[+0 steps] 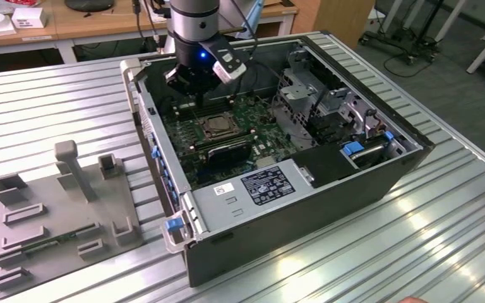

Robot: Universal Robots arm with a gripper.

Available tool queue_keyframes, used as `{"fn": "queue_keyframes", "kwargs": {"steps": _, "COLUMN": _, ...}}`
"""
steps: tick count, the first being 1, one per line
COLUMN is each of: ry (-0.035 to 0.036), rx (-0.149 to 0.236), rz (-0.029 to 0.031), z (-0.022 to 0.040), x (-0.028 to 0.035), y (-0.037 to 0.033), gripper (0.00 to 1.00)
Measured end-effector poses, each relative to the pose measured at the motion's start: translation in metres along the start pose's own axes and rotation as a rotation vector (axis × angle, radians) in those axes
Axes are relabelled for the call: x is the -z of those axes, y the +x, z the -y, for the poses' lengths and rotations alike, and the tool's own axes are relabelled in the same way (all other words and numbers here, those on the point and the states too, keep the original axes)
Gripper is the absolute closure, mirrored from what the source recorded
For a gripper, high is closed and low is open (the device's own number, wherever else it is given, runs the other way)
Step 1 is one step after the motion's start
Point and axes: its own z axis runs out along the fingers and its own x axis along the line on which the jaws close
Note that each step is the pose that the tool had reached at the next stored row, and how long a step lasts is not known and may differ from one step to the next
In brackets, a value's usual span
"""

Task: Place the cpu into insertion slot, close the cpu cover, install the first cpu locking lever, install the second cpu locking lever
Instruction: 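Install the first cpu locking lever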

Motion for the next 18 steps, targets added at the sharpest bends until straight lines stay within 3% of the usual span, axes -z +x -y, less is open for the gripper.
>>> {"fn": "queue_keyframes", "kwargs": {"steps": 3, "ry": -0.0002, "rx": 0.000, "rz": 0.0003, "z": 0.0002, "x": 0.0003, "y": 0.0020, "gripper": 0.89}}
{"fn": "queue_keyframes", "kwargs": {"steps": 11, "ry": -0.0014, "rx": 0.002, "rz": 0.0116, "z": 0.0013, "x": 0.0008, "y": 0.0226, "gripper": 0.89}}
{"fn": "queue_keyframes", "kwargs": {"steps": 15, "ry": -0.0020, "rx": 0.002, "rz": 0.0144, "z": 0.0020, "x": 0.0010, "y": 0.0287, "gripper": 0.89}}
{"fn": "queue_keyframes", "kwargs": {"steps": 16, "ry": -0.0038, "rx": 0.002, "rz": 0.0147, "z": 0.0022, "x": 0.0010, "y": 0.0298, "gripper": 0.89}}
{"fn": "queue_keyframes", "kwargs": {"steps": 18, "ry": -0.0164, "rx": 0.001, "rz": 0.0152, "z": 0.0024, "x": 0.0011, "y": 0.0320, "gripper": 0.89}}
